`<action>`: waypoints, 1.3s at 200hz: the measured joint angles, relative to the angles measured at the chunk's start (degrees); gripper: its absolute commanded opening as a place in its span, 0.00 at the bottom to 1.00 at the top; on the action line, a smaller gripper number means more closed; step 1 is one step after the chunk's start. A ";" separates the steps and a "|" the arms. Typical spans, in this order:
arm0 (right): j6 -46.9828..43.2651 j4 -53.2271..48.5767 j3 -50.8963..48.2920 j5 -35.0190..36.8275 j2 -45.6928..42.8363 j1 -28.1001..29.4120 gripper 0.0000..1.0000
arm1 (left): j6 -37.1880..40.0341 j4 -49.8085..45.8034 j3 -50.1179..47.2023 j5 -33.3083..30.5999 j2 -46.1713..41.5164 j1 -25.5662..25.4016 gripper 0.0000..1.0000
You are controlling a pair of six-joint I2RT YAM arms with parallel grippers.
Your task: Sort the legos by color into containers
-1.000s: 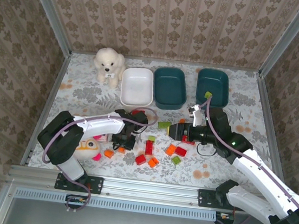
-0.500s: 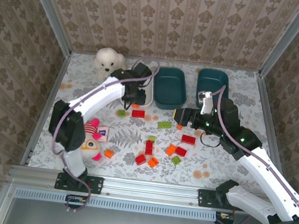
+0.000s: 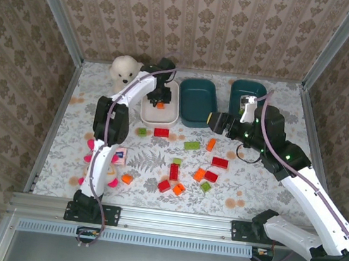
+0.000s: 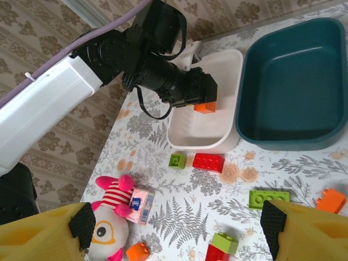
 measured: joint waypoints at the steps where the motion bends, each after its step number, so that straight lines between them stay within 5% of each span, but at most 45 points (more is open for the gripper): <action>1: 0.04 0.00 0.00 0.02 0.00 0.00 0.83 | 0.00 0.00 0.13 0.07 0.20 0.13 0.37; 71: 0.96 -3.50 -0.20 1.95 -0.09 -0.07 0.83 | -0.55 -0.15 1.70 4.59 3.93 2.03 0.60; 148: 0.70 -9.94 -0.20 3.93 -0.09 -0.11 0.81 | -1.51 -0.13 2.05 6.51 -0.68 1.73 0.71; 189: -0.35 -12.98 0.13 4.76 0.20 -0.09 0.79 | -2.60 3.04 -3.69 7.23 -16.52 1.73 0.74; 260: -0.15 -16.52 4.31 10.08 6.43 6.03 0.78 | -7.21 16.13 -45.92 8.11 -58.10 2.12 0.82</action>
